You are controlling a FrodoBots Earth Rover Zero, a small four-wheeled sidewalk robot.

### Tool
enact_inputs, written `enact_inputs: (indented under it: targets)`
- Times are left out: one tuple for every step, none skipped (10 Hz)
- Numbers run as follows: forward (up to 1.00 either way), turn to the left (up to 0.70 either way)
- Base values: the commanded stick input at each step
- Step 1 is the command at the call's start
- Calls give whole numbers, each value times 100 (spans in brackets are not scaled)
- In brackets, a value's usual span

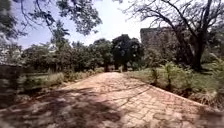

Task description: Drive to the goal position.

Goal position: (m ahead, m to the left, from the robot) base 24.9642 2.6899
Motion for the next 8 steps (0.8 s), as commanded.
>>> enact_inputs:
  targets:
    - [70, 0]
    - [70, 0]
    - [70, 0]
    - [70, 0]
    - [70, 0]
    - [70, 0]
    - [70, 0]
    - [70, 0]
